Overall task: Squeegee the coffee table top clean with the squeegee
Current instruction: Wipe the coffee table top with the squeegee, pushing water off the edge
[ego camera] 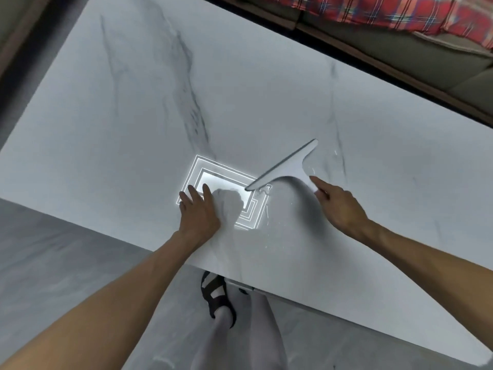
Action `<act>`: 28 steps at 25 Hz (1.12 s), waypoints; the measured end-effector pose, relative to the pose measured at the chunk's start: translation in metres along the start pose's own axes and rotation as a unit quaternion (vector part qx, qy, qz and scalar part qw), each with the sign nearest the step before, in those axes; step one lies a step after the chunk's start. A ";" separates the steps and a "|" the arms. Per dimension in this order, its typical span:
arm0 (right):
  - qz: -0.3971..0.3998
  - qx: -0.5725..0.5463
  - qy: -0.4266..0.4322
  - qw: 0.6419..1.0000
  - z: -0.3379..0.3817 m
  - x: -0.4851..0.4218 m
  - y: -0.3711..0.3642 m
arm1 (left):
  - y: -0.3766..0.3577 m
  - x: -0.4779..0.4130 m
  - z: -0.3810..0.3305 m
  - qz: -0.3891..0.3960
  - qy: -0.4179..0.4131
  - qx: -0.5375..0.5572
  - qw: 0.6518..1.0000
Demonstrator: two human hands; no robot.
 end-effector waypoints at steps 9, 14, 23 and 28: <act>0.006 0.146 -0.042 0.988 -0.070 0.042 0.057 | -0.016 0.001 -0.003 -0.014 0.000 -0.032 0.999; 0.034 0.166 0.157 0.973 0.005 0.031 0.009 | -0.003 0.013 0.016 -0.127 -0.025 0.071 0.989; 0.086 0.182 0.243 0.949 0.009 0.014 -0.064 | -0.025 0.044 -0.010 -0.117 -0.014 0.038 0.992; 0.048 0.193 0.139 0.970 -0.101 0.023 0.003 | -0.040 0.038 -0.048 -0.049 0.025 -0.015 0.998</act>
Point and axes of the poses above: each hand's wrist, its own x-axis away from the middle knuckle, its own y-axis out of the back of the hand, z = x × y, the point moved 1 cm from there along -x, towards the middle knuckle, and after that the axes turned 5 degrees about z, right-handed, at the moved point
